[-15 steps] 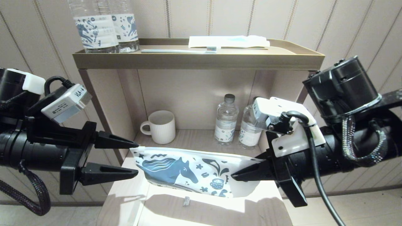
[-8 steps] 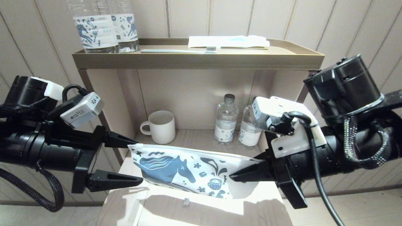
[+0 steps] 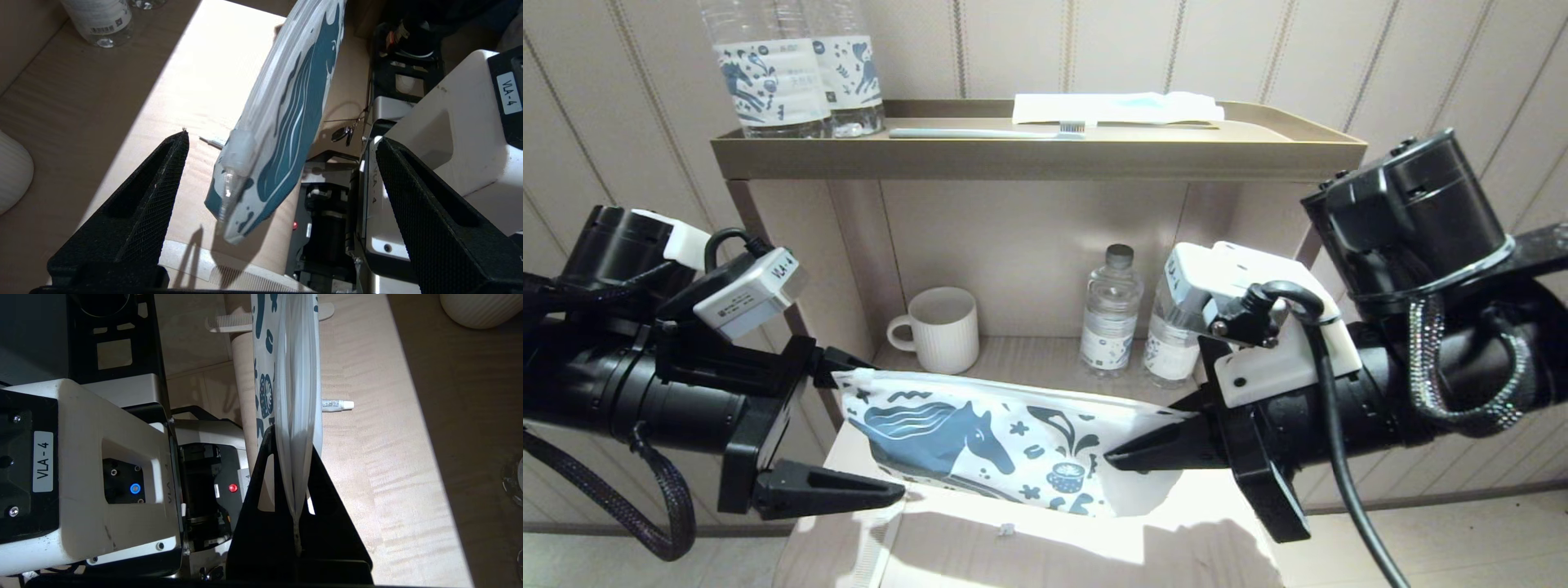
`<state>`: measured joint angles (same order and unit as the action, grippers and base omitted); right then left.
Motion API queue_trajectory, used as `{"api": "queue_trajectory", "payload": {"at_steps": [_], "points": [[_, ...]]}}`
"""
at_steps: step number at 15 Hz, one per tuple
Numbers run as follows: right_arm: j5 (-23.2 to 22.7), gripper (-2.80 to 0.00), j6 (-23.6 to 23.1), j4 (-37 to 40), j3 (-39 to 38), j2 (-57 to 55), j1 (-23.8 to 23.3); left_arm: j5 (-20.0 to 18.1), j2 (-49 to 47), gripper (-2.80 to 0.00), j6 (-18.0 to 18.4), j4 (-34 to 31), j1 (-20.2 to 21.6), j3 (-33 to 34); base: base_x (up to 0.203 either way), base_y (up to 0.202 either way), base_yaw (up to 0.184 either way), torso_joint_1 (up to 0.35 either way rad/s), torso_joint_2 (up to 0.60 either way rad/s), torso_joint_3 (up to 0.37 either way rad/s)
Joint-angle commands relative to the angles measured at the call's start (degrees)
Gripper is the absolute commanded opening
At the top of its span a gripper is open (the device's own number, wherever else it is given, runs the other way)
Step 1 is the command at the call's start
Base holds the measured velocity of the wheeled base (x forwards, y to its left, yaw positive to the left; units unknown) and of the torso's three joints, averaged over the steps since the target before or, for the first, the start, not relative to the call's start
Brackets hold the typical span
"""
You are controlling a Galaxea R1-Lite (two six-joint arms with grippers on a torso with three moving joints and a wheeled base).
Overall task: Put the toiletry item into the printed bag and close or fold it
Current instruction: Pick up the comb
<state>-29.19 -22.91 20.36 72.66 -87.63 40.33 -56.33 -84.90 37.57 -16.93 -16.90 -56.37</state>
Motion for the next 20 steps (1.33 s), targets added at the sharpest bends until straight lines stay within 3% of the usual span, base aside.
{"api": "queue_trajectory", "payload": {"at_steps": [1,2,3,14,20], "points": [[-0.2,-2.80,-0.2,0.1,0.1,-0.6,0.0,-0.3,-0.4,0.00,0.2,-0.1,-0.1,0.0,0.000,0.000,0.000,0.000,0.00,0.000],[-0.2,-2.80,-0.2,0.1,0.2,-0.7,0.0,-0.3,-0.4,0.00,0.3,-0.1,-0.1,0.0,0.000,0.000,0.000,0.000,0.00,0.000],[-0.2,-2.80,-0.2,0.1,0.2,-0.7,0.0,-0.3,-0.4,-2.80,0.3,-0.1,-0.1,0.0,0.000,0.000,0.000,0.000,0.00,0.000],[-0.6,-2.80,0.0,0.1,2.7,-3.2,0.0,-0.9,-0.7,-2.80,0.4,-0.1,-0.5,0.2,0.000,0.000,0.000,0.000,0.00,0.000],[-0.5,-2.80,0.4,0.3,7.0,-9.3,2.1,-0.5,-1.9,-2.80,0.4,-0.1,-2.6,-1.5,0.000,0.000,0.000,0.000,0.00,0.000]]}}
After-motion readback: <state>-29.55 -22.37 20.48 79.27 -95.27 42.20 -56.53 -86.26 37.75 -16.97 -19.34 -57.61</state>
